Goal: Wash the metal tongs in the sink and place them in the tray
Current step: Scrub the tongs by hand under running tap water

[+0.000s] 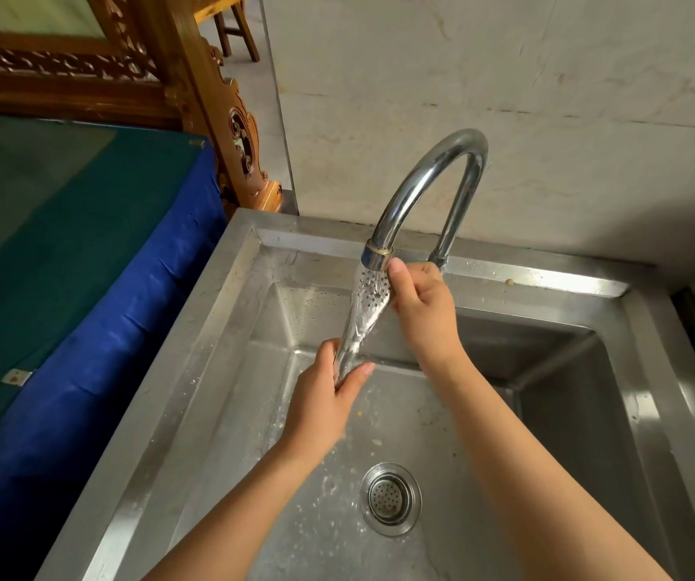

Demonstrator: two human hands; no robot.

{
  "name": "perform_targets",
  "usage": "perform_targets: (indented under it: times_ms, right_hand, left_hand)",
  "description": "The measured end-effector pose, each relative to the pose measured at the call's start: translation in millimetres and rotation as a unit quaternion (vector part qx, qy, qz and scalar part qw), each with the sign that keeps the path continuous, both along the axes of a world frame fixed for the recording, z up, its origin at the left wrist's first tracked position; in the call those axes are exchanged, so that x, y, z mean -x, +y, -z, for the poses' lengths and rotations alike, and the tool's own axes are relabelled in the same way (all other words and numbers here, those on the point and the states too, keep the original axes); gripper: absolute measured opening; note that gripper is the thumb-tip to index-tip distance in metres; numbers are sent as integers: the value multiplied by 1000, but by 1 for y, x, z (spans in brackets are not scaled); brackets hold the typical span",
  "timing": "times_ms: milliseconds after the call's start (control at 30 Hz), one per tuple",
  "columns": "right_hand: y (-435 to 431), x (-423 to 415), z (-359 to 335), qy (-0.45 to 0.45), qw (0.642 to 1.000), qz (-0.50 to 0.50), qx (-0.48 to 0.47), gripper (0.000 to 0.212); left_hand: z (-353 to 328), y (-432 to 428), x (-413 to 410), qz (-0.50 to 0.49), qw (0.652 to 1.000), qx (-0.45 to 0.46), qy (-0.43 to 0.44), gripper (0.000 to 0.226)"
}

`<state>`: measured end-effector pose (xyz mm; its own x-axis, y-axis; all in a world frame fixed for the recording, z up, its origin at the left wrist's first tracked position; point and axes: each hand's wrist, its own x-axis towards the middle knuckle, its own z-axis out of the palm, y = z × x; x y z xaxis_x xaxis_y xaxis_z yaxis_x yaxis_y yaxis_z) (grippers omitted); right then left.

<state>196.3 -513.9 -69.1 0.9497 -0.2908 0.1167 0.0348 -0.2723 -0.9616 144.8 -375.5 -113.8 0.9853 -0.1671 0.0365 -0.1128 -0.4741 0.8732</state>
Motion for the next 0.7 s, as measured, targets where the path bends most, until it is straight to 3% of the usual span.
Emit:
perform_targets:
  times_ms: [200,267,333,400,500,600,700]
  right_hand:
    - [7,7,0,91,988,-125,-13,35]
    - [6,9,0,101,985,-134,-45,41]
    - [7,8,-1,73,984,-122,-105,40]
    - [6,5,-4,48,982,-100,-155,37]
    - [9,2,-9,31,979,-68,-192,45]
    - [10,4,-14,34,977,-55,-205,49]
    - [10,14,-12,58,981,-103,-156,27]
  left_hand:
    - [-2,2,-5,26,999,10,46,27]
    - [-3,1,-9,31,998,15,61,27]
    - [-5,1,-10,42,990,92,100,22]
    - [-8,3,-9,49,966,201,158,19]
    - [-11,5,-3,61,918,310,239,33]
    - [-9,2,5,50,893,341,290,36]
    - [-13,-4,4,32,870,371,323,33]
